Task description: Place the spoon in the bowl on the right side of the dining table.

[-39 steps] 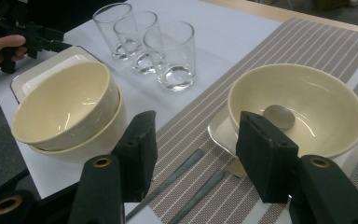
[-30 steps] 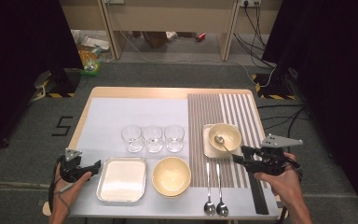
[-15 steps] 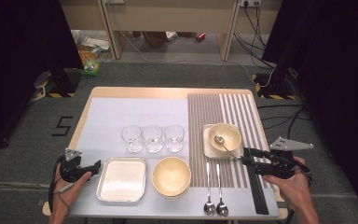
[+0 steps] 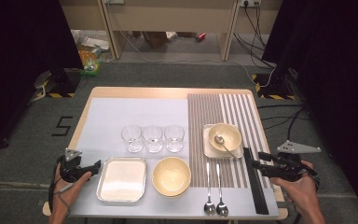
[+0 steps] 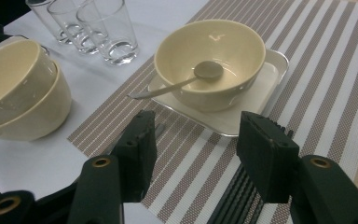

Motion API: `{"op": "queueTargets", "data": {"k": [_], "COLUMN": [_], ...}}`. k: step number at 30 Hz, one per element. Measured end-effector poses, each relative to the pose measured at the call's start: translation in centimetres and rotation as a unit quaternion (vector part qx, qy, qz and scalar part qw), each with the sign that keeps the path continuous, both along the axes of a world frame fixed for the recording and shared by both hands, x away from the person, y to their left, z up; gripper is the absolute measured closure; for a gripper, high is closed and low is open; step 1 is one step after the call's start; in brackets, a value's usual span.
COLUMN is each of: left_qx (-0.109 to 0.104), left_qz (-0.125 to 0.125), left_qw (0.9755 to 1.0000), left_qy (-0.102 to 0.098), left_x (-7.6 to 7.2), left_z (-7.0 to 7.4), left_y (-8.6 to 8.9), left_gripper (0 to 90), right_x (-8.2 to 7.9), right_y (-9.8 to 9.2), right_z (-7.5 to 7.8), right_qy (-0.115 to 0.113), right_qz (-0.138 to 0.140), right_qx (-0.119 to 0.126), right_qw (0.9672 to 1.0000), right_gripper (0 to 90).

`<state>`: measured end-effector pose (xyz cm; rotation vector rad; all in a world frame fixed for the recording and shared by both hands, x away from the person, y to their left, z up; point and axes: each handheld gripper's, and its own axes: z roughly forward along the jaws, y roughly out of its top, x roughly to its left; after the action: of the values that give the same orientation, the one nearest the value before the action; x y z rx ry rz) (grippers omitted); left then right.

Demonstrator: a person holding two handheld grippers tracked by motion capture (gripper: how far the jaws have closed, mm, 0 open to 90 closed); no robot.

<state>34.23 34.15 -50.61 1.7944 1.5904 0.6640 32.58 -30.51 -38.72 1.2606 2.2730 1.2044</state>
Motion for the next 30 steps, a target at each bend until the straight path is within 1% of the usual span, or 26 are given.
{"op": "queueTargets", "data": {"k": [6,14,21,30], "left_qx": [0.0,0.0,0.001,0.001], "left_qz": [0.0,0.0,0.0,0.0], "left_qw": [1.0,1.0,1.0,1.0], "left_qy": [0.0,0.0,-0.001,-0.001], "left_x": [0.0,0.0,0.0,0.0], "left_z": [0.0,0.0,0.0,0.0], "left_y": [0.0,0.0,0.0,0.0], "left_gripper": [13.1,13.1,13.1,13.0], "right_x": [0.1,0.1,0.1,-0.1], "right_y": [-0.6,-1.7,-2.3,-2.8], "right_z": [-0.6,-1.4,-2.2,-3.2], "right_qy": [0.006,0.016,0.024,0.037], "right_qz": [-0.009,-0.029,-0.039,-0.047], "right_qx": [-0.003,-0.011,-0.024,-0.025], "right_qw": [0.9999,0.9994,0.9987,0.9979], "right_gripper": [47.5,47.7,47.7,47.7]}}
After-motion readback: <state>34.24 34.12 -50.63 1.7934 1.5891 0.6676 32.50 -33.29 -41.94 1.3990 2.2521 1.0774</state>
